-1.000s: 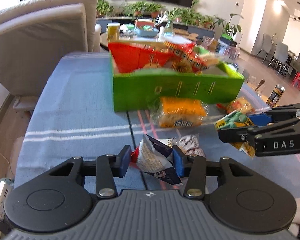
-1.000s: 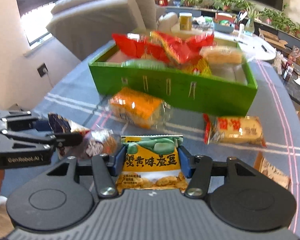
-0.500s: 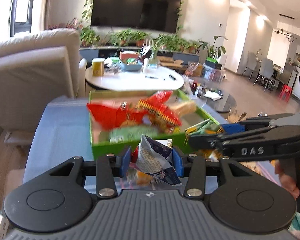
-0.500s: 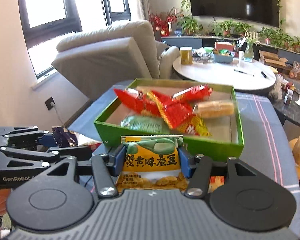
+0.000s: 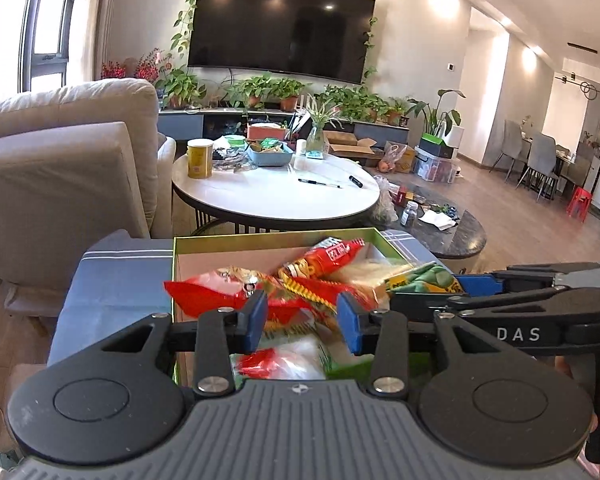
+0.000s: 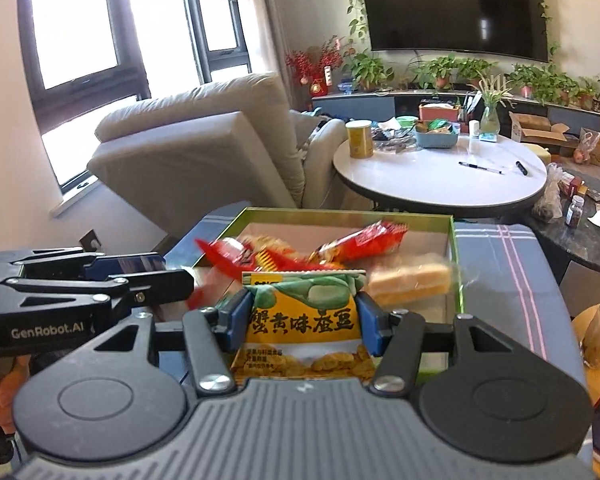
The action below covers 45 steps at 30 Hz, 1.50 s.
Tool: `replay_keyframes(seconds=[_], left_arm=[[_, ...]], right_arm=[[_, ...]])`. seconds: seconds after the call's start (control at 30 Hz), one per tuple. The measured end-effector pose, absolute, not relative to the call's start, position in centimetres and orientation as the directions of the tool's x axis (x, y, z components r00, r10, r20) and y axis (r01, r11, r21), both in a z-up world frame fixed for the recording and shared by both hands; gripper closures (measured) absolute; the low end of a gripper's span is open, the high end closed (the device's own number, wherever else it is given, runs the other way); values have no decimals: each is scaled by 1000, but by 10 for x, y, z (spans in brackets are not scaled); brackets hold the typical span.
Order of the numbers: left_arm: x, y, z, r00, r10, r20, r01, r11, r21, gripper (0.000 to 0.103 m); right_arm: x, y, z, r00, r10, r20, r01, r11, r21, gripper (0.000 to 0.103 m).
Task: Organize snacks
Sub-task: 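Lift both held snacks and carry them over the green box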
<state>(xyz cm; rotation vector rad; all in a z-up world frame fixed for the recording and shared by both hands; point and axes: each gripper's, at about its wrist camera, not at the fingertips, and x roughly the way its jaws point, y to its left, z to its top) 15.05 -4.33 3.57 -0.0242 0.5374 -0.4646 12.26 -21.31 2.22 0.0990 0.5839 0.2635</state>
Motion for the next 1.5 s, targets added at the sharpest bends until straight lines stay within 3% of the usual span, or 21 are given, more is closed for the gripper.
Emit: replay_keyframes(seconds=[0.27, 0.3, 0.37, 0.53, 0.7, 0.73, 0.77, 0.8, 0.83, 0.9, 1.3, 1.5], left_arm=[[172, -37, 23, 750, -410, -518, 389, 908, -156, 65], [167, -35, 21, 744, -419, -520, 400, 903, -156, 60], [154, -34, 16, 724, -436, -535, 428, 891, -148, 31], [127, -47, -20, 630, -439, -641, 525, 849, -66, 21], [125, -49, -56, 600, -334, -727, 491, 871, 5, 22], [127, -46, -60, 591, -331, -736, 483, 875, -5, 27], [129, -43, -64, 581, -335, -742, 481, 877, -20, 44], [132, -39, -68, 559, -358, -748, 483, 874, -57, 53], [134, -35, -68, 544, -393, -742, 481, 870, -108, 60], [134, -32, -64, 548, -374, -748, 458, 883, -106, 64], [122, -24, 21, 733, -417, -537, 458, 887, -63, 64], [157, -36, 37, 755, -405, -516, 431, 899, -75, 64]], right_arm=[[143, -227, 11, 795, 266, -545, -179, 961, 208, 11], [144, -228, 10, 794, 266, -547, -176, 961, 211, 11], [144, -230, 9, 793, 265, -548, -172, 961, 215, 11], [143, -227, 10, 792, 274, -546, -182, 959, 217, 11], [137, -222, 13, 790, 277, -548, -196, 959, 202, 11], [136, -222, 14, 790, 277, -546, -198, 960, 199, 11], [135, -220, 15, 791, 277, -545, -201, 960, 195, 11], [134, -220, 15, 792, 276, -544, -203, 960, 192, 11], [133, -219, 16, 792, 276, -544, -204, 960, 191, 11], [133, -219, 16, 792, 277, -543, -204, 960, 191, 11], [136, -225, 17, 803, 264, -534, -178, 962, 207, 11], [138, -227, 17, 804, 261, -534, -175, 962, 208, 11]])
